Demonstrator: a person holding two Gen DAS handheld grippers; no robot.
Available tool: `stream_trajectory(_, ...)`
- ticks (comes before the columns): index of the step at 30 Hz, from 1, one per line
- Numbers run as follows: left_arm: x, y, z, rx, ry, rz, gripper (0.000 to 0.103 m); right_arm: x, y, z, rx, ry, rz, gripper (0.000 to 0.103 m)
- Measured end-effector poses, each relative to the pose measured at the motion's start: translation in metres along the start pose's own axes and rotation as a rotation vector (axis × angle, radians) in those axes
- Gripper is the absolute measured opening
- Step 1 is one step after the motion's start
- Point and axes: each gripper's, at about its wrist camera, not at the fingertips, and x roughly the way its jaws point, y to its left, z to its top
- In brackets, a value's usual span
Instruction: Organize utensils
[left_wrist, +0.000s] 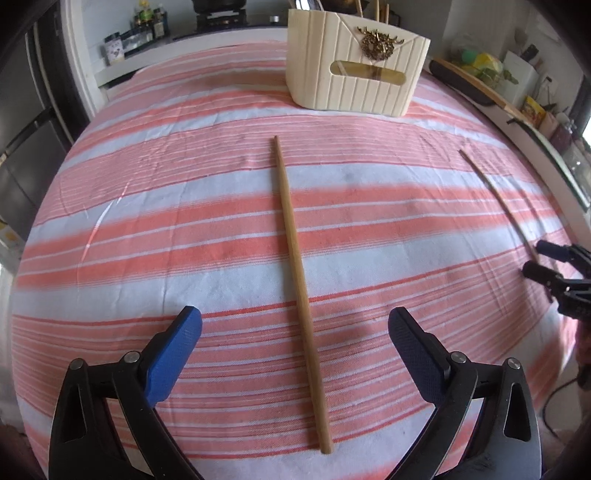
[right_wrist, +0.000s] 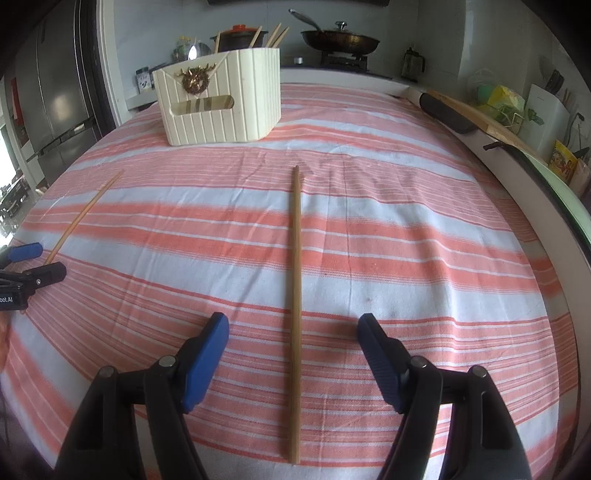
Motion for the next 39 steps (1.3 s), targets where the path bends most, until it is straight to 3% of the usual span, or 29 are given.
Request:
stream_trajectory(3, -0.007, 0.016, 0.025, -0.009, 0.033, -0.059, 0.101, 0.0, -0.012, 0.013, -0.011, 0.11, 0.088, 0.074)
stream_trajectory(7, 0.006, 0.019, 0.062, 0.029, 0.064, -0.058, 0.101, 0.012, -0.033, 0.043, 0.022, 0.204, 0.147, 0.072)
stream_trajectory(13, 0.066, 0.014, 0.093, 0.05, 0.179, 0.045, 0.082, 0.046, -0.038, 0.095, 0.047, 0.251, 0.149, 0.059)
stream_trajectory(15, 0.074, 0.007, 0.101, 0.076, 0.166, 0.085, 0.079, 0.059, -0.03, 0.11, 0.025, 0.247, 0.126, 0.057)
stream_trajectory(16, 0.076, 0.003, 0.105, 0.088, 0.162, 0.08, 0.064, 0.064, -0.024, 0.118, -0.005, 0.242, 0.102, 0.054)
stream_trajectory(17, 0.076, -0.003, 0.11, 0.105, 0.152, 0.089, 0.052, 0.068, -0.02, 0.124, -0.021, 0.245, 0.075, 0.041)
stream_trajectory(18, 0.076, -0.008, 0.113, 0.126, 0.147, 0.085, 0.015, 0.071, -0.018, 0.131, -0.027, 0.24, 0.04, 0.025)
stream_trajectory(19, 0.077, -0.012, 0.116, 0.131, 0.154, 0.062, 0.006, 0.075, -0.018, 0.137, -0.025, 0.243, 0.031, 0.01)
stream_trajectory(20, 0.076, -0.013, 0.118, 0.129, 0.144, 0.065, 0.005, 0.078, -0.02, 0.142, -0.006, 0.246, 0.036, 0.006)
stream_trajectory(24, 0.043, -0.014, 0.122, 0.115, 0.019, 0.047, 0.005, 0.063, -0.032, 0.156, 0.067, 0.177, 0.085, 0.006)
stream_trajectory(31, -0.09, 0.001, 0.114, 0.052, -0.328, -0.081, 0.004, -0.065, -0.041, 0.163, 0.013, -0.149, 0.151, 0.006)
stream_trajectory(35, -0.133, 0.008, 0.115, 0.019, -0.439, -0.125, 0.004, -0.111, -0.027, 0.159, -0.014, -0.279, 0.138, 0.006)
stream_trajectory(39, -0.162, 0.017, 0.129, -0.009, -0.518, -0.145, 0.004, -0.133, -0.03, 0.163, -0.006, -0.371, 0.114, 0.006)
